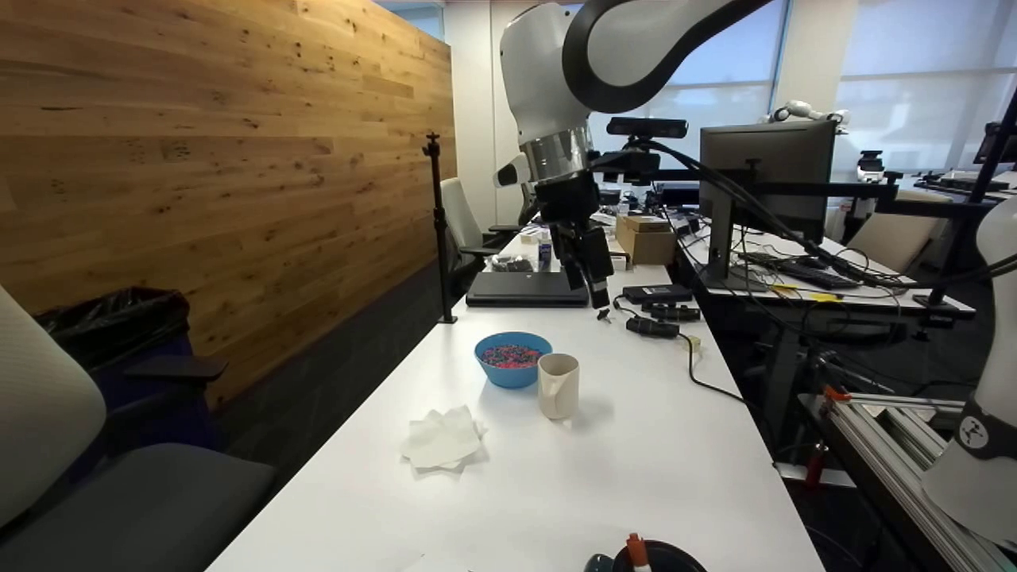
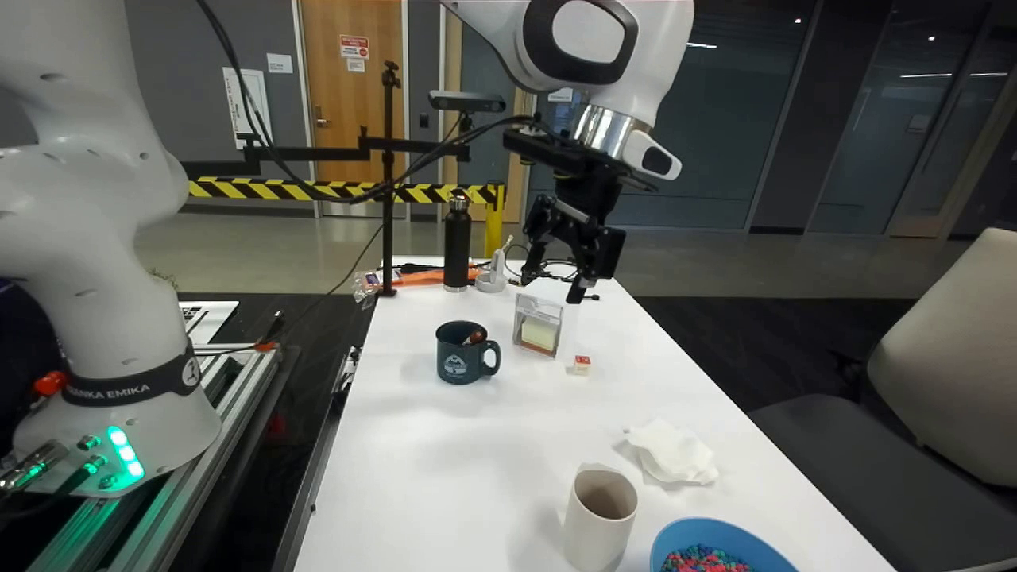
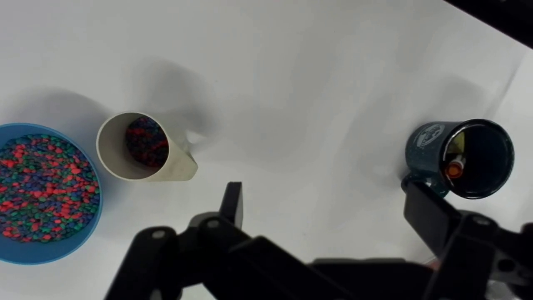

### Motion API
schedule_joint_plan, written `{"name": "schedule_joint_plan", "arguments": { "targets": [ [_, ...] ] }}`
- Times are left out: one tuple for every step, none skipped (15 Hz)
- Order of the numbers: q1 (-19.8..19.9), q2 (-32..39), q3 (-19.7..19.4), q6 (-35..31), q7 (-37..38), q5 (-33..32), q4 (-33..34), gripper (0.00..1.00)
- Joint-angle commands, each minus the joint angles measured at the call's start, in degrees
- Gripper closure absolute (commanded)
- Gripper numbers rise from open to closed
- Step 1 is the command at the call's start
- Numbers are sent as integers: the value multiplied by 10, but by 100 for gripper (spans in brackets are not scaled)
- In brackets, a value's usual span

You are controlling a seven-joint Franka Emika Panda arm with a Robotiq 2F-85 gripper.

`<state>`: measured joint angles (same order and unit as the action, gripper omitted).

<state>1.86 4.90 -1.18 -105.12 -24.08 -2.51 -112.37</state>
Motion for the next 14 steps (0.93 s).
{"name": "schedule_joint_plan", "arguments": {
  "targets": [
    [-3, -1, 6, -7, 8, -7, -6, 0],
    [-3, -1, 7, -8, 8, -8, -7, 0],
    [-3, 0, 8, -8, 7, -8, -8, 0],
    [-4, 0, 9, -7, 8, -8, -8, 0],
    [-6, 0, 9, -8, 8, -10, -9, 0],
    [-7, 1, 10, 3, 1, -13, -7, 0],
    [-7, -4, 11, 11, -10, -14, -8, 0],
    [-4, 6, 9, 3, -2, -1, 1, 0],
    [-5, 6, 11, 4, -3, -1, 1, 0],
    [-5, 6, 12, 5, -4, -1, 1, 0],
    [-5, 6, 12, 5, -4, -1, 1, 0],
    [-5, 6, 12, 5, -4, -1, 1, 0],
    [-5, 6, 12, 5, -4, -1, 1, 0],
    [-4, 10, 9, -1, 25, 5, 2, 0]
  ]
}}
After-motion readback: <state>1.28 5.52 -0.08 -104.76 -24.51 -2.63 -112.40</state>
